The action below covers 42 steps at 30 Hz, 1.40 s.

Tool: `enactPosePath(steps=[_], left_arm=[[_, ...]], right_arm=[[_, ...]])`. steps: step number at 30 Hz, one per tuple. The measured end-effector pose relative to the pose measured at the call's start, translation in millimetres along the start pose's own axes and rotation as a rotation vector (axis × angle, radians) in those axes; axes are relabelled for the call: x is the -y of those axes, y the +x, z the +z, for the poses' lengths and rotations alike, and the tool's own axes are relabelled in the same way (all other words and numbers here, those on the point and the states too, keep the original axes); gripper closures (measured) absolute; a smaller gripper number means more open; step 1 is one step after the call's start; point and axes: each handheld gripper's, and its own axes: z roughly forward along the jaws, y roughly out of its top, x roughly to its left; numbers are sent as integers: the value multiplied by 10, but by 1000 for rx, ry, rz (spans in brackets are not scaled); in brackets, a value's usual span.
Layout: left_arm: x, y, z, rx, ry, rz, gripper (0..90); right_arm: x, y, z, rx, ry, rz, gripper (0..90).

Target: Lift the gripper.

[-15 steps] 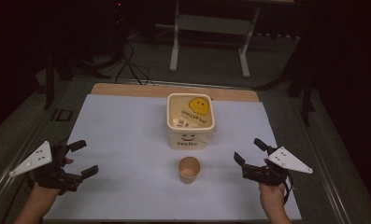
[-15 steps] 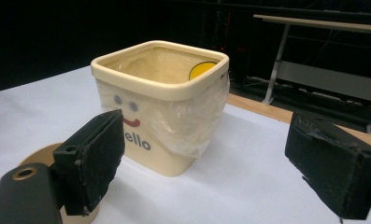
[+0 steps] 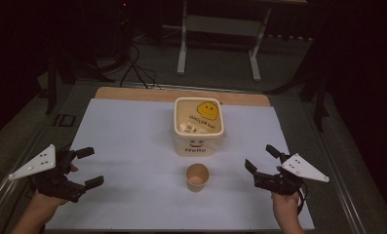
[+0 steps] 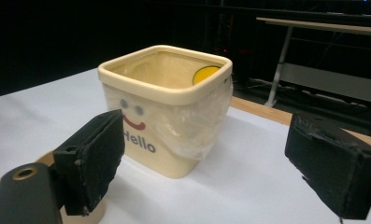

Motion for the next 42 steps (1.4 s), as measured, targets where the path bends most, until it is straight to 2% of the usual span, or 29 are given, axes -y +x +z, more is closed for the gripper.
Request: enactPosePath(steps=[1, 4, 5, 6, 8, 10, 11, 14, 15, 22, 25, 30, 32, 42], left_arm=[[-64, -1, 42, 10, 24, 5, 18], [-136, 2, 78, 22, 46, 11, 22], [-230, -6, 122, 35, 72, 19, 22], [-230, -6, 122, 35, 72, 19, 22], [-351, -23, 188, 53, 100, 36, 22], [-378, -24, 206, 59, 105, 39, 22], [-454, -37, 264, 65, 120, 46, 22], [-506, -47, 317, 73, 134, 52, 22], [-557, -62, 382, 89, 152, 61, 23], [-694, -123, 585, 126, 196, 91, 23], [-770, -172, 720, 169, 235, 115, 23], [-825, -233, 847, 194, 262, 136, 23], [-875, -279, 944, 222, 292, 148, 23], [-1011, -428, 1192, 274, 369, 203, 23]], right_arm=[[6, -15, 7, -12, 2, 13, 120], [7, -19, 11, -17, 7, 15, 120], [8, -19, 11, -20, 7, 17, 120], [8, -19, 11, -20, 7, 17, 120], [9, -22, 16, -26, 10, 23, 120], [12, -23, 22, -30, 11, 24, 120], [13, -22, 25, -34, 15, 25, 120], [11, -16, 30, -38, 16, 23, 120], [9, -15, 33, -41, 19, 21, 120], [10, -4, 44, -51, 21, 20, 120], [9, 1, 47, -54, 24, 18, 120], [9, 1, 51, -55, 26, 21, 120], [11, 2, 53, -56, 29, 19, 120], [19, 8, 75, -74, 45, 17, 120]])
